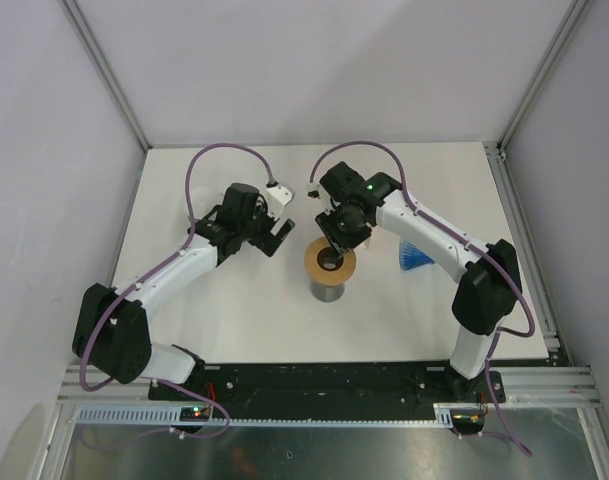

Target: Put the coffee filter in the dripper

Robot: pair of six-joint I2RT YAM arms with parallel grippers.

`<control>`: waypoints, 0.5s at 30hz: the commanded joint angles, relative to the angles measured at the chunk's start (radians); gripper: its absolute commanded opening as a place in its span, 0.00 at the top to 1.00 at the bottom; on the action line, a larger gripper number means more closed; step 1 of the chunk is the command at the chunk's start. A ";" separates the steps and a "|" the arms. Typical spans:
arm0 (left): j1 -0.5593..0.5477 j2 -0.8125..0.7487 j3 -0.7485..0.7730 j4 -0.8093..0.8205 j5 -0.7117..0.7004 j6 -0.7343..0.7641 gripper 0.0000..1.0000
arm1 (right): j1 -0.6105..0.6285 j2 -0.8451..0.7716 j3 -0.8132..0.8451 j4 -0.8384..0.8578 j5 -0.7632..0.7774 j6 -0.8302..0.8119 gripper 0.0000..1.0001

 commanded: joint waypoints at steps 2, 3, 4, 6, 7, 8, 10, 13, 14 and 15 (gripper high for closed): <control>-0.006 -0.003 0.042 0.011 -0.006 0.016 0.00 | 0.002 0.006 -0.011 0.024 0.002 -0.009 0.79; -0.006 -0.002 0.042 0.011 -0.006 0.016 0.00 | 0.002 0.006 -0.013 0.026 0.001 -0.009 0.77; -0.006 -0.002 0.041 0.011 -0.006 0.016 0.00 | 0.003 0.008 -0.014 0.028 0.000 -0.009 0.76; -0.006 -0.002 0.041 0.010 -0.006 0.016 0.00 | 0.003 0.010 -0.015 0.028 0.001 -0.009 0.72; -0.006 -0.003 0.041 0.009 -0.006 0.016 0.00 | 0.002 0.010 -0.015 0.030 0.000 -0.009 0.69; -0.006 -0.003 0.041 0.010 -0.006 0.016 0.00 | 0.004 0.011 -0.014 0.030 -0.001 -0.009 0.66; -0.006 -0.003 0.041 0.011 -0.006 0.016 0.00 | 0.006 0.012 -0.014 0.033 -0.005 -0.009 0.62; -0.006 -0.002 0.041 0.010 -0.006 0.017 0.00 | 0.008 0.014 -0.013 0.034 -0.005 -0.031 0.54; -0.006 -0.002 0.041 0.009 -0.006 0.018 0.00 | 0.008 0.013 -0.013 0.034 -0.003 -0.032 0.51; -0.006 -0.002 0.041 0.010 -0.006 0.017 0.00 | 0.009 0.013 -0.012 0.033 -0.003 -0.033 0.48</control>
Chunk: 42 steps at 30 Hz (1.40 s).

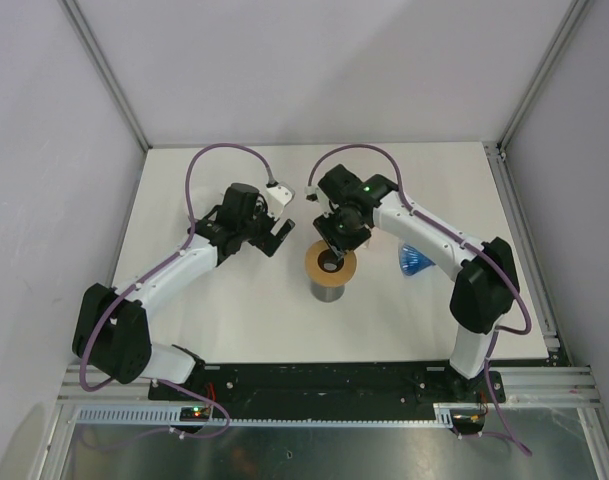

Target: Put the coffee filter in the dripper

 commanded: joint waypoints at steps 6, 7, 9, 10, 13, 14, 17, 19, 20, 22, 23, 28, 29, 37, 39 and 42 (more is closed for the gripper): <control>-0.006 -0.002 0.041 0.011 -0.005 0.017 0.00 | 0.009 -0.021 0.020 0.020 -0.014 -0.026 0.38; -0.006 -0.001 0.041 0.011 -0.004 0.017 0.00 | 0.009 -0.026 0.022 0.021 -0.016 -0.026 0.37; -0.005 -0.001 0.041 0.010 -0.005 0.018 0.00 | 0.009 -0.036 0.026 0.023 -0.024 -0.028 0.36; -0.006 -0.001 0.041 0.011 -0.006 0.019 0.00 | 0.008 -0.042 0.029 0.024 -0.028 -0.028 0.36; -0.006 -0.003 0.040 0.009 -0.006 0.019 0.00 | 0.001 -0.062 0.034 0.023 -0.030 -0.024 0.34; -0.006 -0.004 0.040 0.010 -0.006 0.018 0.00 | -0.002 -0.075 0.034 0.023 -0.027 -0.021 0.33; -0.006 -0.007 0.039 0.010 -0.006 0.018 0.00 | -0.037 -0.133 0.023 0.032 -0.016 0.003 0.32; -0.006 -0.006 0.039 0.010 -0.006 0.018 0.00 | -0.071 -0.184 0.000 0.051 0.013 0.031 0.31; -0.006 -0.005 0.039 0.010 -0.006 0.018 0.00 | -0.091 -0.211 -0.014 0.066 0.047 0.049 0.31; -0.006 -0.005 0.039 0.009 -0.004 0.019 0.00 | -0.145 -0.281 -0.066 0.116 0.140 0.104 0.28; -0.006 -0.005 0.038 0.009 -0.004 0.018 0.00 | -0.168 -0.321 -0.103 0.137 0.216 0.130 0.26; -0.006 -0.007 0.039 0.010 -0.001 0.018 0.00 | -0.241 -0.412 -0.262 0.142 0.564 0.219 0.23; -0.005 -0.007 0.039 0.009 -0.001 0.019 0.00 | -0.244 -0.405 -0.279 0.126 0.615 0.231 0.23; -0.006 -0.006 0.038 0.009 -0.002 0.018 0.00 | -0.234 -0.249 -0.369 0.065 0.734 0.281 0.24; -0.006 -0.006 0.038 0.010 -0.003 0.019 0.00 | -0.227 -0.224 -0.384 0.098 0.704 0.272 0.25; -0.006 -0.006 0.038 0.009 -0.005 0.019 0.00 | -0.230 -0.169 -0.393 0.116 0.739 0.273 0.29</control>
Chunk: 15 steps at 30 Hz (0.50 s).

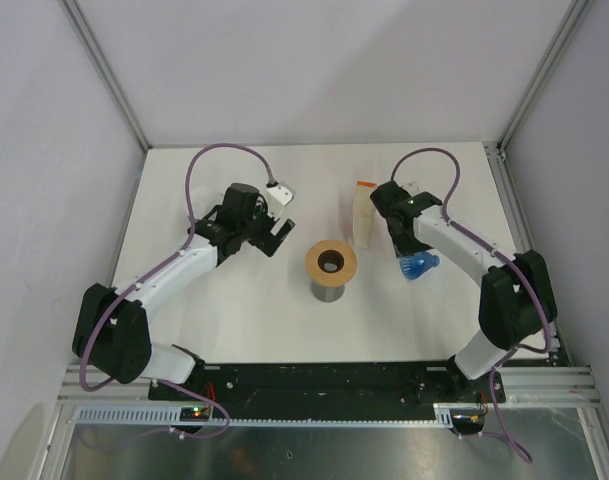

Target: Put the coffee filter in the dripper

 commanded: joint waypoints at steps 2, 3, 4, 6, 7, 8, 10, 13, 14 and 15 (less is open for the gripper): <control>-0.006 -0.008 0.037 0.009 -0.006 0.020 0.00 | -0.003 0.081 -0.001 0.037 0.090 0.023 0.34; -0.006 -0.009 0.037 0.010 -0.006 0.021 0.00 | -0.010 0.107 -0.003 0.045 0.083 0.014 0.38; -0.005 -0.010 0.036 0.011 -0.006 0.021 0.00 | -0.013 0.127 -0.008 0.052 0.073 0.008 0.42; -0.005 -0.009 0.036 0.010 -0.007 0.022 0.00 | -0.016 0.164 -0.014 0.068 0.071 0.002 0.53; -0.006 -0.007 0.037 0.010 -0.007 0.022 0.00 | -0.017 0.181 -0.015 0.071 0.077 0.002 0.59; -0.005 -0.007 0.037 0.011 -0.007 0.021 0.00 | -0.017 0.192 -0.016 0.074 0.085 0.002 0.64; -0.006 -0.008 0.036 0.010 -0.007 0.022 0.00 | -0.019 0.207 -0.016 0.081 0.090 -0.004 0.72; -0.006 -0.009 0.037 0.010 -0.007 0.023 0.00 | -0.019 0.198 -0.016 0.084 0.088 -0.005 0.92; -0.006 -0.008 0.038 0.010 -0.007 0.023 0.00 | -0.020 0.184 -0.016 0.079 0.091 -0.002 0.96; -0.005 -0.007 0.038 0.009 -0.007 0.023 0.00 | -0.019 0.170 -0.015 0.073 0.093 0.001 0.98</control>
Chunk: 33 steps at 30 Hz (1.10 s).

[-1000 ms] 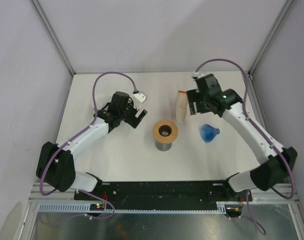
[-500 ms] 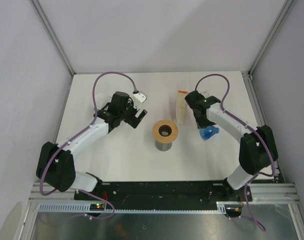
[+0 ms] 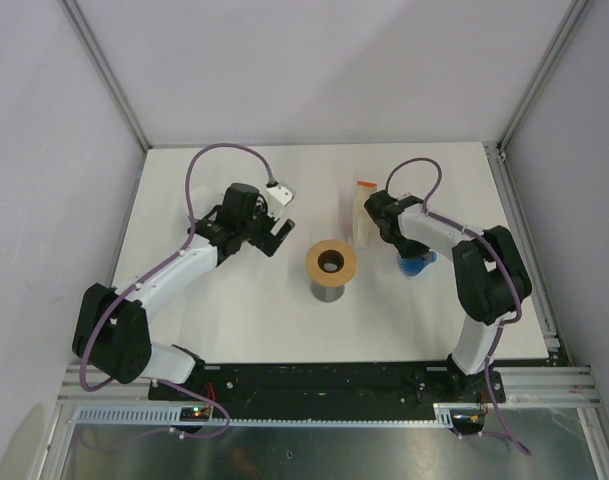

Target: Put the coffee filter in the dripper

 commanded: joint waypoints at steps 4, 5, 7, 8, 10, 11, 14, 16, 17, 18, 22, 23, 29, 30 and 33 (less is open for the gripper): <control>-0.006 -0.004 0.039 0.009 -0.006 0.021 0.00 | -0.003 -0.139 0.015 -0.041 0.007 0.026 1.00; -0.005 -0.004 0.040 0.009 -0.006 0.021 0.00 | -0.006 -0.173 0.022 -0.066 0.001 0.027 1.00; -0.006 -0.002 0.041 0.008 -0.006 0.021 0.00 | -0.012 -0.236 0.055 -0.106 -0.033 0.021 1.00; -0.006 -0.002 0.042 0.008 -0.007 0.022 0.00 | -0.020 -0.269 0.071 -0.121 -0.067 0.015 1.00; -0.006 -0.003 0.047 0.004 -0.007 0.023 0.00 | -0.036 -0.340 0.116 -0.140 -0.143 0.004 1.00; -0.006 -0.004 0.053 0.002 -0.007 0.024 0.00 | -0.046 -0.380 0.141 -0.142 -0.189 -0.002 1.00; -0.006 -0.021 0.080 -0.012 -0.030 0.030 0.00 | -0.099 -0.461 0.214 -0.139 -0.403 -0.021 1.00; -0.005 -0.041 0.103 -0.028 -0.027 0.031 0.00 | -0.117 -0.474 0.277 -0.152 -0.540 -0.028 1.00; -0.005 -0.048 0.117 -0.046 -0.009 0.032 0.00 | -0.119 -0.469 0.322 -0.167 -0.632 -0.031 1.00; -0.005 -0.052 0.142 -0.063 0.006 0.029 0.00 | -0.117 -0.450 0.357 -0.190 -0.701 -0.038 1.00; -0.005 -0.061 0.238 -0.165 0.098 -0.002 0.00 | -0.078 -0.358 0.518 -0.261 -0.951 -0.061 1.00; -0.005 -0.064 0.262 -0.194 0.118 -0.011 0.01 | -0.068 -0.337 0.552 -0.277 -0.985 -0.061 1.00; -0.005 -0.095 0.410 -0.326 0.275 -0.124 0.01 | 0.019 -0.204 0.684 -0.370 -1.081 -0.062 1.00; -0.005 -0.097 0.429 -0.338 0.313 -0.144 0.02 | 0.029 -0.193 0.684 -0.367 -1.099 -0.059 1.00; -0.005 -0.100 0.457 -0.363 0.408 -0.206 0.03 | 0.063 -0.171 0.671 -0.354 -1.118 -0.050 1.00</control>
